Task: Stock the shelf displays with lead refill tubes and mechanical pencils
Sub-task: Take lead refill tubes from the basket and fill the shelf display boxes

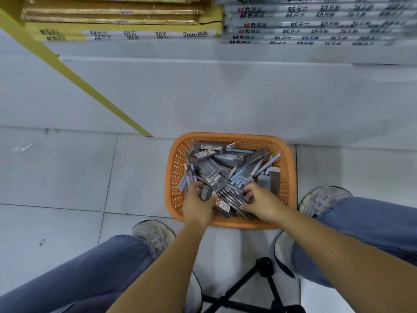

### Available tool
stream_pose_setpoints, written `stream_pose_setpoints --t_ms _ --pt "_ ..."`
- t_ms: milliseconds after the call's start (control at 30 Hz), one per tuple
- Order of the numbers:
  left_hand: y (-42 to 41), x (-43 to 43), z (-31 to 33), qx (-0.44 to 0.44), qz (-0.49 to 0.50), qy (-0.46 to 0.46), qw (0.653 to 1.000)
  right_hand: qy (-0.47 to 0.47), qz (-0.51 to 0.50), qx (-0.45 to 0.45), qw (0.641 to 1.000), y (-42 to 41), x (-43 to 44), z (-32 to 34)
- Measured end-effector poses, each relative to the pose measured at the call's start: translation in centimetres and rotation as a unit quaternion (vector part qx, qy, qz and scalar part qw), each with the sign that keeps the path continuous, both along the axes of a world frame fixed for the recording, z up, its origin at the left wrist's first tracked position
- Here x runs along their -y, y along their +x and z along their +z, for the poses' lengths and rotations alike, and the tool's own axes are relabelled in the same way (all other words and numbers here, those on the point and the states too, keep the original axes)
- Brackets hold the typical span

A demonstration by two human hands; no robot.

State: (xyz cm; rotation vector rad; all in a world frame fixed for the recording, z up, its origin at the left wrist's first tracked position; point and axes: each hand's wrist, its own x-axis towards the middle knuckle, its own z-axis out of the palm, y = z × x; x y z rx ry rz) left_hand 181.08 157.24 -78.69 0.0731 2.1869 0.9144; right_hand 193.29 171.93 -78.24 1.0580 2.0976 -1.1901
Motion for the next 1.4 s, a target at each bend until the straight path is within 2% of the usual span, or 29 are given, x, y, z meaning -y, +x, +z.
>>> stream_pose_setpoints --t_ms 167,233,333,467,633,700,800,900,1033,1167,1300,1400 --pt "-1.2 0.8 0.3 0.091 0.138 0.036 0.986 0.047 0.062 -0.002 0.997 -0.4 0.2 0.2" --pt "-1.7 1.2 0.4 0.130 0.171 0.043 0.976 0.048 0.057 -0.005 0.997 -0.5 0.3 0.3" --pt "-2.2 1.8 0.9 0.201 0.230 0.121 0.944 0.002 0.016 -0.003 1.000 -0.3 0.4 0.2" --pt "-2.8 2.5 2.1 0.242 0.231 0.212 0.918 -0.031 -0.039 0.000 0.999 0.2 0.6 0.5" --pt "-3.0 2.6 3.8 0.277 0.202 0.241 0.908 -0.020 -0.109 -0.034 0.993 0.2 0.5 1.5" --pt "-3.2 2.5 4.4 0.281 0.201 0.260 0.902 -0.061 -0.185 -0.067 0.978 -0.2 -0.1 3.0" --pt "-3.7 1.8 6.2 0.291 0.203 0.293 0.888 -0.168 -0.280 -0.138 0.935 -1.9 -0.9 6.6" --pt "-4.4 0.6 8.8 0.277 0.174 0.316 0.890 -0.231 -0.282 -0.218 0.905 -3.7 -1.4 11.1" --pt "-5.3 -0.9 13.4 0.243 0.119 0.370 0.889 -0.155 -0.221 -0.275 0.923 -4.8 -1.3 16.4" --pt "-5.1 -2.1 19.0 0.203 0.037 0.415 0.886 -0.150 -0.189 -0.337 0.910 -5.4 -1.3 21.3" --pt "-5.5 -2.6 24.1 0.074 -0.047 0.399 0.913 -0.128 -0.120 -0.383 0.907 -5.7 -1.8 26.7" --pt "-6.8 -2.7 28.6 0.001 -0.092 0.394 0.915 -0.114 -0.088 -0.429 0.892 -6.1 -2.8 31.2"
